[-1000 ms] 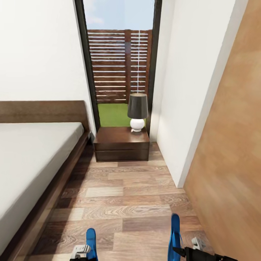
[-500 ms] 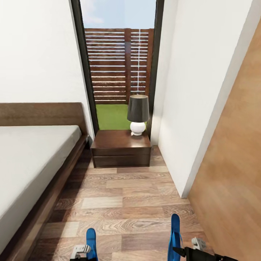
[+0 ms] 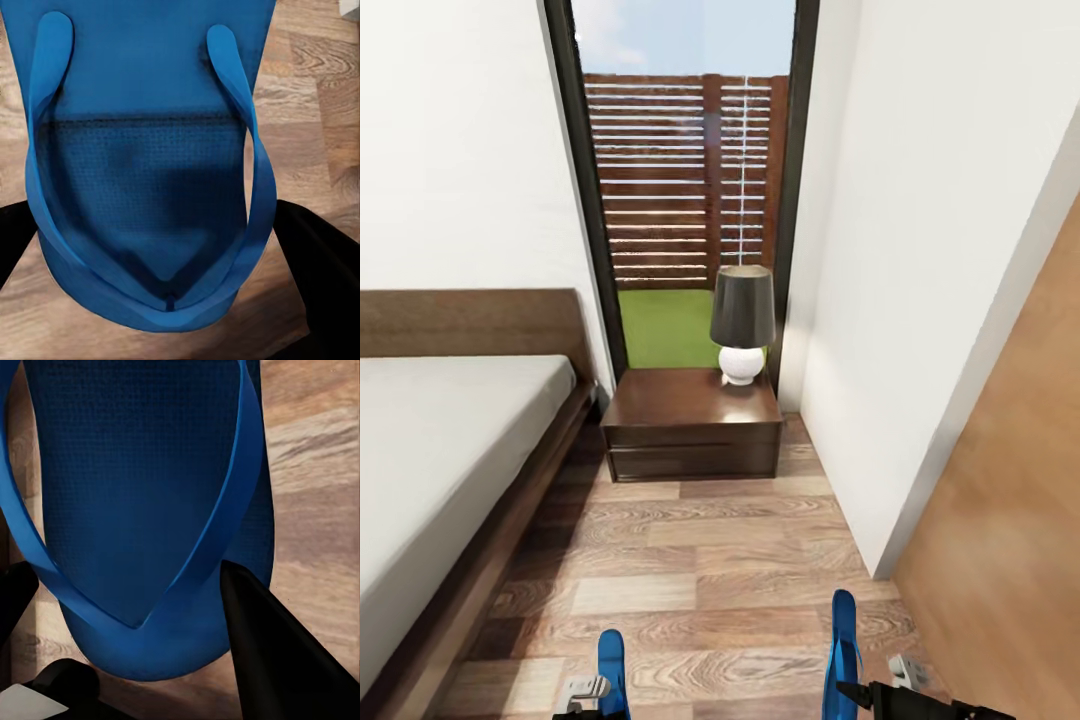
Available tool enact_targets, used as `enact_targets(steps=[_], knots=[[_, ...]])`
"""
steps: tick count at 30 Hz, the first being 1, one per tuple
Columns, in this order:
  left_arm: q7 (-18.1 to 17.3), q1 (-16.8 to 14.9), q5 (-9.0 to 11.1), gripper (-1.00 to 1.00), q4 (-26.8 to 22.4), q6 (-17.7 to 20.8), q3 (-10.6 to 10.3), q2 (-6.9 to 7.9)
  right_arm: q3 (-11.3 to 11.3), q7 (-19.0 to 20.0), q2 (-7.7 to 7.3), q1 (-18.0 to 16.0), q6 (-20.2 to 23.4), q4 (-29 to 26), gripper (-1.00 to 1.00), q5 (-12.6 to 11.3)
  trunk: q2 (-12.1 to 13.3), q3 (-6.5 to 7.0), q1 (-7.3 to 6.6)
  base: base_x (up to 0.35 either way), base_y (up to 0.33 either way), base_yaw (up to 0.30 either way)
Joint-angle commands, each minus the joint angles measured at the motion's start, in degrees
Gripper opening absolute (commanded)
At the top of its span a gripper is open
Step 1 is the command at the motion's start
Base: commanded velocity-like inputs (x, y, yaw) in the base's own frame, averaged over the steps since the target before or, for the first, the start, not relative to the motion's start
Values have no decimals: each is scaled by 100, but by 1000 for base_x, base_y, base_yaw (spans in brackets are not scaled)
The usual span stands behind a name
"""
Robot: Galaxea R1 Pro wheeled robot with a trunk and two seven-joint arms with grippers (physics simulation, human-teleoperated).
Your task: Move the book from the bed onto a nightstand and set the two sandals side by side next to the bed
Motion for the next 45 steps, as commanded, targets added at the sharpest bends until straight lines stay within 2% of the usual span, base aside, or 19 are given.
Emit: enact_targets(steps=[1, 25, 45], knots=[[-8, -4, 31, -100, 6, -41, -40, 1, 30, 18, 0, -8, 40, 13, -100, -69, -2, -5, 2, 314, 0, 0], [-8, -4, 31, -100, 6, -41, -38, 1, 32, 20, 0, -8, 40, 13, -100, -69, -2, -5, 2, 314, -2, 0], [-8, -4, 31, -100, 6, -41, -38, 1, 33, 18, 0, -8, 40, 13, -100, -69, -2, -5, 2, 314, -97, 0]])
